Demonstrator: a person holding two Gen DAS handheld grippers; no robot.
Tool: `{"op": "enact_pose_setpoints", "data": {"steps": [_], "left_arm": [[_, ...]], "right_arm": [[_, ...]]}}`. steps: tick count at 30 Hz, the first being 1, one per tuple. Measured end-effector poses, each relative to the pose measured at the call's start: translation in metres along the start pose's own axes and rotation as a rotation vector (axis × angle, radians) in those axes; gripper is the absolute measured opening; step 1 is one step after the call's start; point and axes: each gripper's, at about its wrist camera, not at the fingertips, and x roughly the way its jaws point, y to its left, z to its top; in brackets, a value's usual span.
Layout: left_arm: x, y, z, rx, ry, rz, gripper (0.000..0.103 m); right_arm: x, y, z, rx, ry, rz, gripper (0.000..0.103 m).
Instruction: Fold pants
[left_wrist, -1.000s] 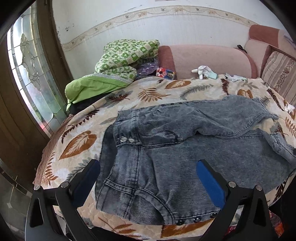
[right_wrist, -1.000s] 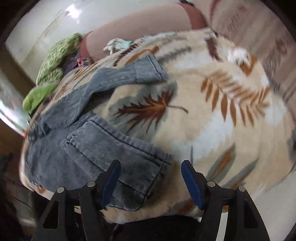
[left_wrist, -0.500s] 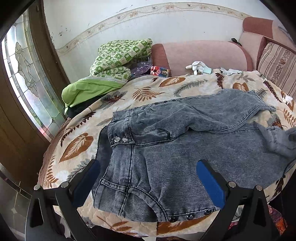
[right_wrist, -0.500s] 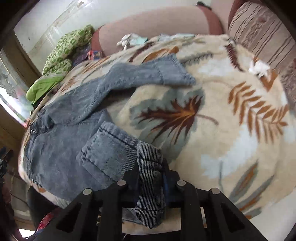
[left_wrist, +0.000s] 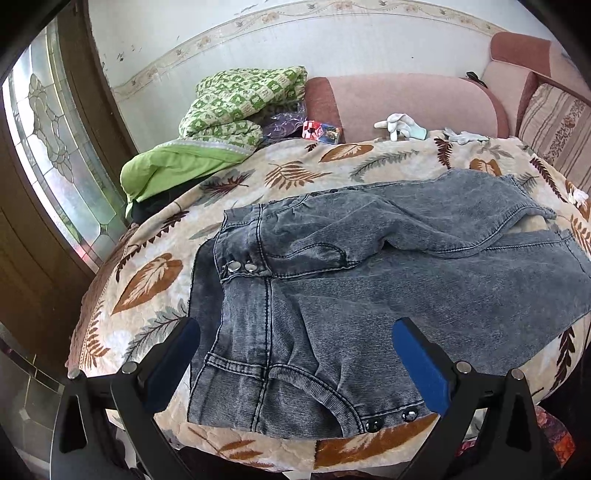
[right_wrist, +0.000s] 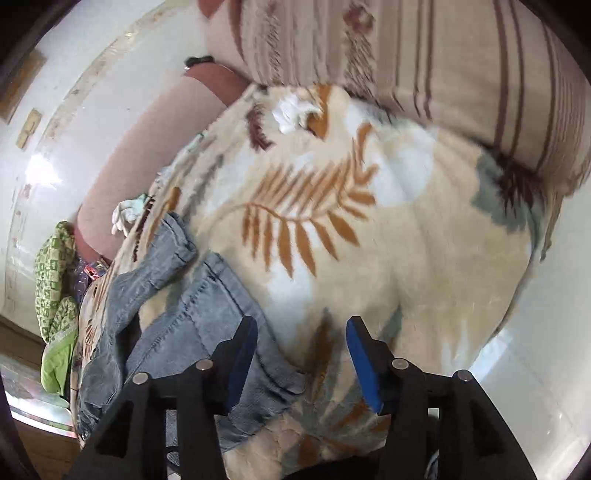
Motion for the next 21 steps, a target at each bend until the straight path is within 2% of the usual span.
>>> {"op": "enact_pose_setpoints", "data": {"steps": [1, 3, 6, 8, 9, 10, 11, 12, 13, 16, 21], "left_arm": [[0.002, 0.001, -0.001, -0.005, 0.002, -0.001, 0.103], [0.009, 0.001, -0.005, -0.006, -0.001, 0.008, 0.103], [0.032, 0.001, -0.015, 0.007, 0.048, 0.066, 0.103], [0.05, 0.005, -0.025, 0.0, 0.103, 0.071, 0.103], [0.059, 0.008, -0.03, -0.002, 0.141, 0.076, 0.103], [0.069, 0.011, -0.036, -0.006, 0.183, 0.081, 0.103], [0.074, 0.014, -0.04, -0.015, 0.216, 0.072, 0.103], [0.077, 0.019, -0.043, -0.04, 0.231, 0.043, 0.103], [0.076, 0.023, -0.045, -0.062, 0.228, 0.022, 0.103], [0.076, 0.024, -0.045, -0.045, 0.233, 0.011, 0.103], [0.068, 0.02, -0.044, -0.043, 0.224, 0.027, 0.103]], "right_arm": [[-0.002, -0.002, -0.001, -0.018, -0.003, 0.027, 0.055], [-0.006, 0.023, -0.013, -0.078, -0.018, 0.067, 0.055], [0.002, 0.06, -0.031, -0.202, -0.053, 0.052, 0.056], [0.025, 0.075, -0.044, -0.224, -0.019, 0.052, 0.056], [0.036, 0.084, -0.054, -0.233, 0.041, 0.053, 0.056], [0.046, 0.091, -0.063, -0.245, 0.093, 0.04, 0.057], [0.051, 0.101, -0.072, -0.287, 0.097, -0.003, 0.057], [0.045, 0.114, -0.083, -0.362, 0.052, -0.053, 0.061], [0.041, 0.128, -0.093, -0.426, 0.051, -0.079, 0.062], [0.033, 0.157, -0.109, -0.473, 0.116, -0.059, 0.062], [0.007, 0.216, -0.119, -0.585, 0.047, 0.047, 0.062]]}}
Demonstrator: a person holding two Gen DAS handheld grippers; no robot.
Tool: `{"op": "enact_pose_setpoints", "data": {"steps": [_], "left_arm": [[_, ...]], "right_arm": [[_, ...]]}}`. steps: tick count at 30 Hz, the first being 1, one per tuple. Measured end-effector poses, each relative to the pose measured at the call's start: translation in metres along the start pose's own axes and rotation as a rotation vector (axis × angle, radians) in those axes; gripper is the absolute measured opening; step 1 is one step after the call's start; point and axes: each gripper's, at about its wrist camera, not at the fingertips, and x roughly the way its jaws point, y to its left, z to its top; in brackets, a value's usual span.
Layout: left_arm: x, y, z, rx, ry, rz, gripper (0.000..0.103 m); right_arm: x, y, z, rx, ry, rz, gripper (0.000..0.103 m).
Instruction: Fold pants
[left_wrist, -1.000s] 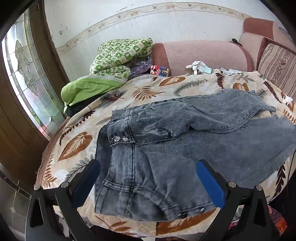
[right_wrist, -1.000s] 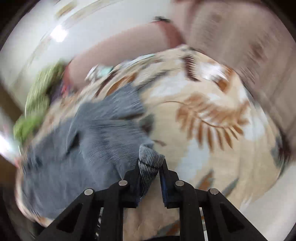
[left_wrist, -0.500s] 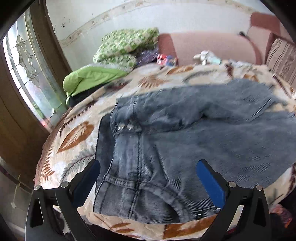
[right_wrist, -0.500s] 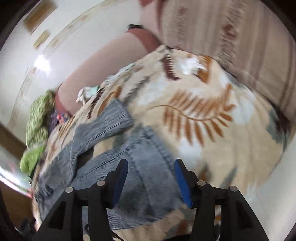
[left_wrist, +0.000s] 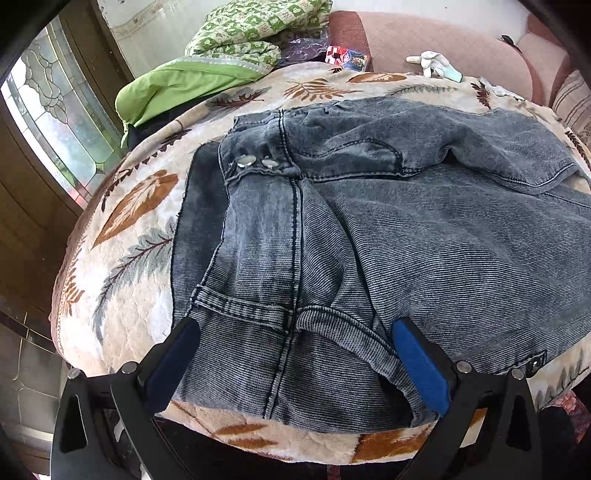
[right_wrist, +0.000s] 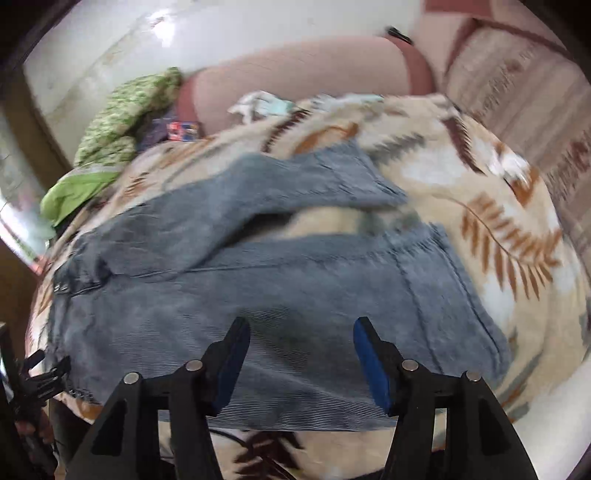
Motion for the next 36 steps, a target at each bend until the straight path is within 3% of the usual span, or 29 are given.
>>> {"op": "enact_pose_setpoints", "data": {"steps": [4, 8, 10, 12, 19, 24, 28, 36], "left_arm": [[-0.01, 0.003, 0.008, -0.024, -0.031, -0.01, 0.103], [-0.024, 0.005, 0.018, -0.033, -0.071, 0.011, 0.103], [-0.035, 0.006, 0.023, -0.037, -0.108, 0.023, 0.103], [-0.048, 0.006, 0.029, -0.047, -0.153, 0.043, 0.103], [-0.077, 0.002, 0.047, -0.05, -0.26, 0.072, 0.103], [-0.088, -0.003, 0.053, -0.041, -0.285, 0.067, 0.103], [-0.094, -0.005, 0.051, -0.036, -0.296, 0.066, 0.103], [-0.092, -0.005, 0.052, -0.037, -0.291, 0.066, 0.103]], "right_arm": [[0.02, 0.051, -0.002, -0.099, 0.071, 0.114, 0.062], [0.057, 0.088, -0.015, -0.196, 0.186, 0.126, 0.063], [0.053, 0.104, -0.013, -0.265, 0.152, 0.092, 0.065], [0.048, 0.114, 0.002, -0.283, 0.155, 0.119, 0.065], [-0.039, 0.127, 0.034, -0.281, -0.151, 0.173, 0.065], [-0.085, 0.098, 0.011, -0.258, -0.309, 0.236, 0.066], [-0.089, 0.098, 0.01, -0.251, -0.35, 0.25, 0.066], [-0.086, 0.092, 0.013, -0.234, -0.339, 0.257, 0.066]]}}
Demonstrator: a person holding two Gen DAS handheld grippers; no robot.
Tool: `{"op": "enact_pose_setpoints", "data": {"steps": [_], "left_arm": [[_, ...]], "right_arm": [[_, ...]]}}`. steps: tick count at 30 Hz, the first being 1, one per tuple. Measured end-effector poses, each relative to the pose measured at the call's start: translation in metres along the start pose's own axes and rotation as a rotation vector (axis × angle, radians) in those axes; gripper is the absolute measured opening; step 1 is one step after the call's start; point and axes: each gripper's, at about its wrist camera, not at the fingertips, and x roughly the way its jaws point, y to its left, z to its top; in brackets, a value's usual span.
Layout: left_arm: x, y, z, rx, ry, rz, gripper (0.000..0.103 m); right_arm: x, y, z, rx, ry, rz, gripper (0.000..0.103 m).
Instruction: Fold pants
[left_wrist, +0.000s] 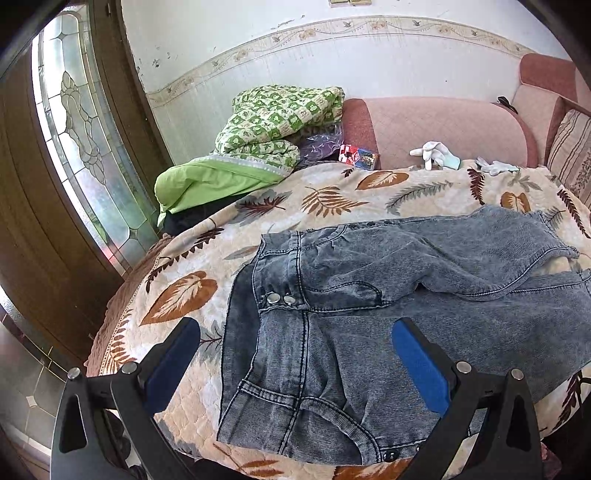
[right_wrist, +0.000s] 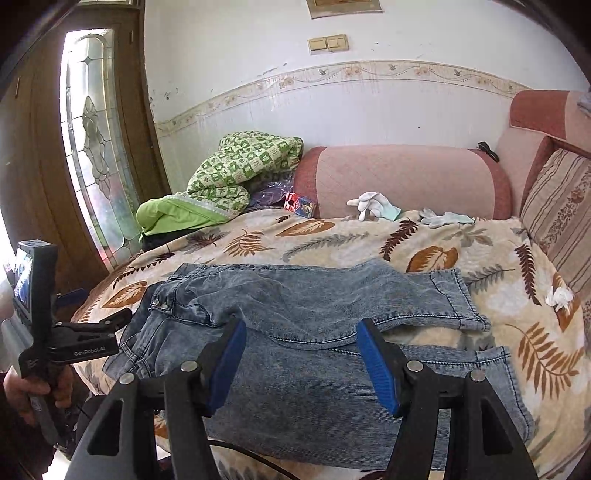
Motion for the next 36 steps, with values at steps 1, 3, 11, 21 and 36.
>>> {"op": "enact_pose_setpoints", "data": {"steps": [1, 3, 11, 21, 36], "left_arm": [[0.002, 0.0, 0.0, 0.001, 0.007, -0.009, 0.103], [0.012, 0.004, 0.004, -0.002, 0.04, -0.046, 0.103], [0.103, 0.059, 0.051, -0.084, 0.18, -0.061, 0.103], [0.221, 0.115, 0.089, -0.203, 0.372, -0.098, 0.103], [0.309, 0.127, 0.1, -0.292, 0.521, -0.172, 0.089]], "right_arm": [[0.003, 0.001, 0.0, 0.009, 0.002, -0.004, 0.066], [0.011, -0.005, 0.001, 0.027, 0.015, -0.021, 0.066], [0.066, -0.103, 0.044, 0.222, 0.116, -0.089, 0.066], [0.174, -0.234, 0.075, 0.48, 0.292, -0.177, 0.066], [0.289, -0.278, 0.047, 0.471, 0.461, -0.335, 0.069]]}}
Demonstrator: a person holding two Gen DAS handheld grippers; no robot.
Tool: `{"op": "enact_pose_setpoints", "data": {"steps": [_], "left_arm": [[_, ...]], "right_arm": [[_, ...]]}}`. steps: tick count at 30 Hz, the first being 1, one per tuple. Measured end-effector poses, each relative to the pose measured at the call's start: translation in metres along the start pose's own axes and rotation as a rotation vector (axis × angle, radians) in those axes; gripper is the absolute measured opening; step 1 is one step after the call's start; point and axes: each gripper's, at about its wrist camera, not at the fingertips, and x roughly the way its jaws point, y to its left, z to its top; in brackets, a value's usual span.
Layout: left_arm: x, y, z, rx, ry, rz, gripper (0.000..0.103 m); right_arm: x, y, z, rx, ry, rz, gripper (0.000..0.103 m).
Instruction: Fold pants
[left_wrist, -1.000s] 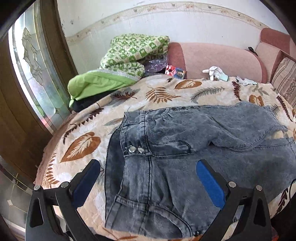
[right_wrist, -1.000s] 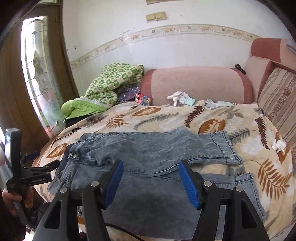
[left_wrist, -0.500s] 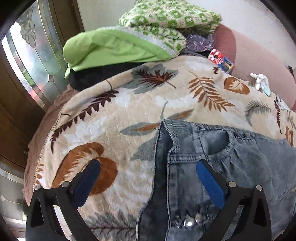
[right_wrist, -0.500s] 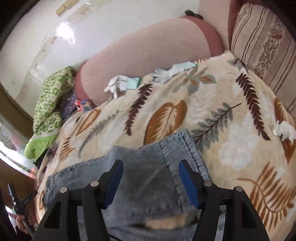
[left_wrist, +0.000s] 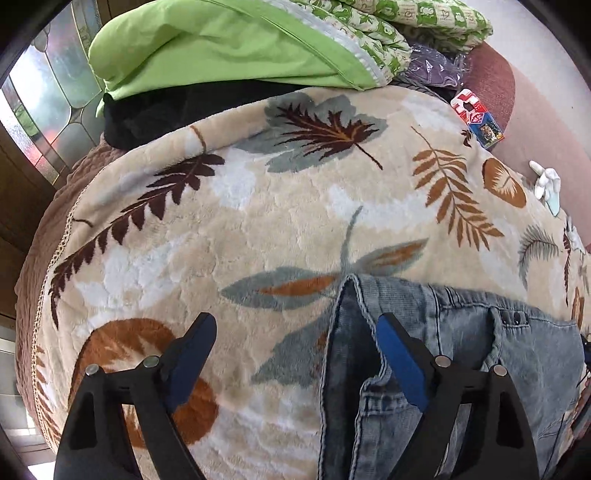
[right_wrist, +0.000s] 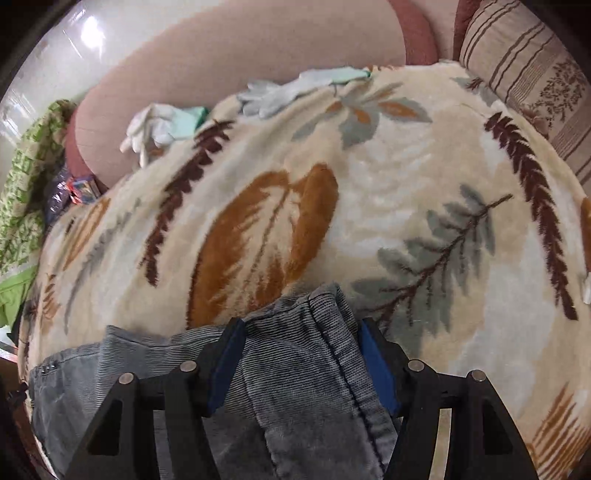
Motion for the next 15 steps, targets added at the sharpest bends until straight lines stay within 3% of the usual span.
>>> {"op": "enact_pose_setpoints", "data": {"steps": [2, 9, 10, 12, 13, 15], "left_arm": [[0.005, -0.004, 0.004, 0.004, 0.005, -0.016, 0.089], [0.02, -0.024, 0.013, -0.03, 0.032, -0.092, 0.087], [0.022, -0.027, 0.013, -0.032, 0.031, -0.109, 0.082], [0.028, -0.031, 0.014, -0.038, 0.054, -0.127, 0.049], [0.032, -0.032, 0.014, -0.05, 0.069, -0.13, 0.044], [0.035, -0.031, 0.015, -0.064, 0.061, -0.116, 0.029]], "right_arm": [[0.003, 0.005, -0.003, -0.04, -0.026, -0.015, 0.073], [0.006, 0.013, -0.009, -0.12, -0.026, -0.057, 0.071], [0.005, 0.013, -0.009, -0.117, -0.026, -0.06, 0.07], [0.006, 0.016, -0.005, -0.126, -0.027, -0.076, 0.065], [0.004, 0.017, -0.007, -0.135, -0.032, -0.079, 0.063], [0.001, 0.021, -0.008, -0.147, -0.044, -0.07, 0.046]]}}
